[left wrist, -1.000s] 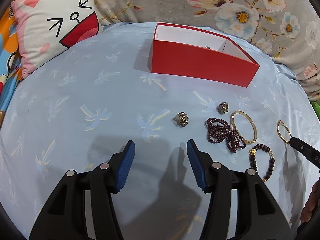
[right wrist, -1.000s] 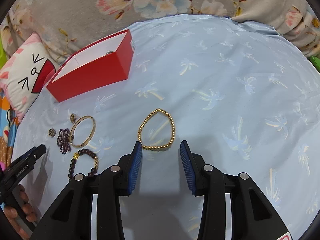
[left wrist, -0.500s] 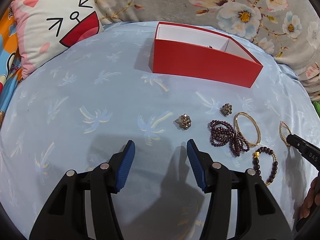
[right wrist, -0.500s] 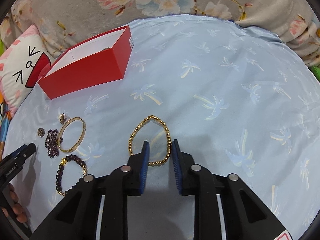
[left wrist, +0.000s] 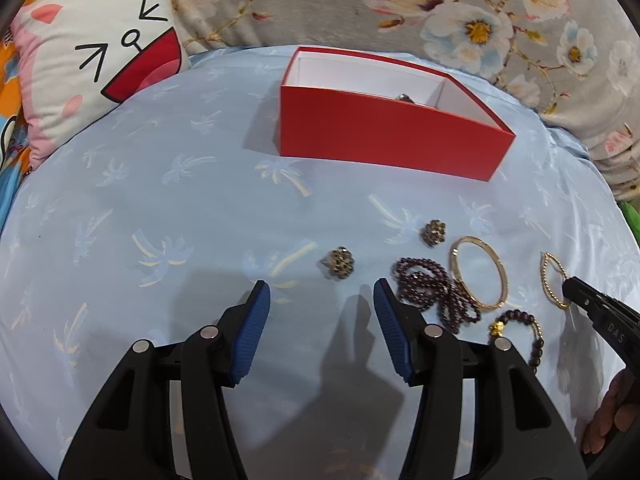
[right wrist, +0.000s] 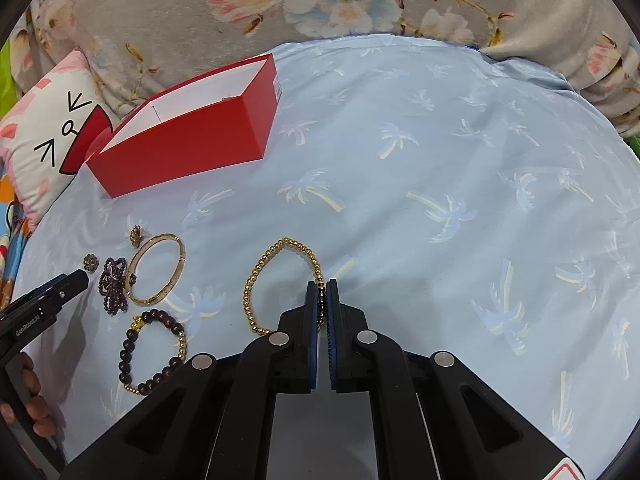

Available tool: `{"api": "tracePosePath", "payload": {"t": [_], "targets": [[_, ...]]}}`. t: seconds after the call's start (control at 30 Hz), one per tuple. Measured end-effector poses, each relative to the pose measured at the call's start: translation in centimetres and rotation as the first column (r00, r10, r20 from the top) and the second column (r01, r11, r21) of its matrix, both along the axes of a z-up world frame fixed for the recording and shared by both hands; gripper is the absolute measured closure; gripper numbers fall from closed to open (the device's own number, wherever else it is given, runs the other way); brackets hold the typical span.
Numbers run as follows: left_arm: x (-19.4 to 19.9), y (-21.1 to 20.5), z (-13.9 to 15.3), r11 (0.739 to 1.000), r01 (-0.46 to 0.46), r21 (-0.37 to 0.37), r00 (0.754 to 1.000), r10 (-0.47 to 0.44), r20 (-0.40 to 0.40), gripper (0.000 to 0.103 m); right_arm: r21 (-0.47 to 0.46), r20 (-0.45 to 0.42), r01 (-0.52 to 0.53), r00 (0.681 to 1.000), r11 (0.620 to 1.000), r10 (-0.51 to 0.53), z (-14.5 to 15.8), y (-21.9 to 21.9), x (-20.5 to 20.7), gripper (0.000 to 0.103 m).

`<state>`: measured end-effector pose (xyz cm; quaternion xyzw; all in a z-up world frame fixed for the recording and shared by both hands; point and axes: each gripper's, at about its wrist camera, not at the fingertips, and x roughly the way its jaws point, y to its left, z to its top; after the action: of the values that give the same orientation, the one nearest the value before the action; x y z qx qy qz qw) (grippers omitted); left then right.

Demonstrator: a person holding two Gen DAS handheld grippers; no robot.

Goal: Organize jewelry
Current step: 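Grasp the gold bead bracelet with the right tool while the left tool grasps the bronze cluster ring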

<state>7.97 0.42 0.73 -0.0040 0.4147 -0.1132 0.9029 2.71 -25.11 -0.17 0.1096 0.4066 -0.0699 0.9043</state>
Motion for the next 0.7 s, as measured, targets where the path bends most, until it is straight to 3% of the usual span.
{"api": "tracePosePath", "payload": {"t": [0.47,0.7], "targets": [[1.2,-3.4,1.5,0.999,0.051,-0.017,0.998,-0.051,0.031,0.052,0.028,0.006,0.003,1.000,1.000,-0.003,0.0,0.0,-0.1,0.098],[1.7,-1.4,0.6,1.000,-0.017,-0.014,1.000,0.017,0.009,0.052,0.028,0.007,-0.018,1.000,0.999,0.018,0.0,0.9,-0.4,0.098]]}}
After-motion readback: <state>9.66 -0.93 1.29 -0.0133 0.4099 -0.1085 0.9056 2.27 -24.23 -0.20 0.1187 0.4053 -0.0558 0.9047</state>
